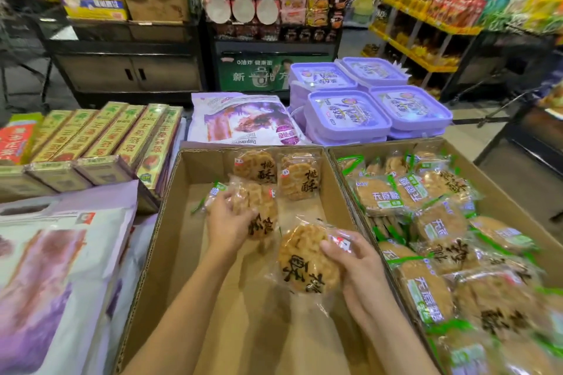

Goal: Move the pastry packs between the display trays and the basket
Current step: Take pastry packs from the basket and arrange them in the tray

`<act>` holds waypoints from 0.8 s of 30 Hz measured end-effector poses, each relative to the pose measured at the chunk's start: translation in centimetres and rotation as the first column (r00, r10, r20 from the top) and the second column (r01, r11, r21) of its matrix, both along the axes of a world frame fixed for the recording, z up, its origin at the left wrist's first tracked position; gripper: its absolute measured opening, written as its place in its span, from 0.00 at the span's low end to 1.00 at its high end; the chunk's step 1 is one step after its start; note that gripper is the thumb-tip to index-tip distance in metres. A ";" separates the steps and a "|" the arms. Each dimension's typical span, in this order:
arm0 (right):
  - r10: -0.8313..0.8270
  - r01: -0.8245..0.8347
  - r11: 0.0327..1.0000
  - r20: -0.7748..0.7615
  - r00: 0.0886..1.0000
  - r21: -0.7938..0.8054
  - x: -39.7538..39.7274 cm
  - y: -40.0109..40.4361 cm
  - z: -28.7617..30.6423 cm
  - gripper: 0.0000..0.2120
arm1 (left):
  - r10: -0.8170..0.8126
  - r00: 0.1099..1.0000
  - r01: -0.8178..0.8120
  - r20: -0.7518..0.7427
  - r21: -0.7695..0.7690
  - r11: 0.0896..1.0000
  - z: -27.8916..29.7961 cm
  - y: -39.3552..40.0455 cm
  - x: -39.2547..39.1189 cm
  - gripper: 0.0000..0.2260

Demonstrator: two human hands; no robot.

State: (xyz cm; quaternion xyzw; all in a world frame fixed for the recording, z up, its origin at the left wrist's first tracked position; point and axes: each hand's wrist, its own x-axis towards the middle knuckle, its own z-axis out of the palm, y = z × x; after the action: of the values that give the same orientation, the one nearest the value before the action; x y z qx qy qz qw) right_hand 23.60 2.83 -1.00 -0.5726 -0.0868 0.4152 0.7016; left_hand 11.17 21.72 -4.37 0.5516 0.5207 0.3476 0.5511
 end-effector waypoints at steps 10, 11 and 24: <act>0.150 -0.148 0.988 -0.475 0.867 0.043 -7.2 -2.9 1.9 0.24 | 0.272 0.798 -0.220 0.538 -0.159 0.962 5.7 -12.4 -16.3 0.23; 0.158 -0.181 0.983 -0.470 0.869 -0.005 -8.6 -3.0 1.9 0.23 | 0.291 0.783 -0.242 0.550 -0.162 0.957 6.0 -13.6 -17.9 0.23; 0.941 -0.948 0.302 -0.191 0.281 0.096 -21.8 -7.8 3.8 0.16 | 0.882 0.106 -0.941 0.459 -0.241 0.239 5.5 -44.3 -30.3 0.22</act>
State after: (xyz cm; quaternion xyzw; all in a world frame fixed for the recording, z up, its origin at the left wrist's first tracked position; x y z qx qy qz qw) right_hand 1.81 -4.98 2.80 -0.3758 -0.3256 0.8085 0.3149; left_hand -19.14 -22.56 1.16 0.0281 0.5606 0.7707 0.3016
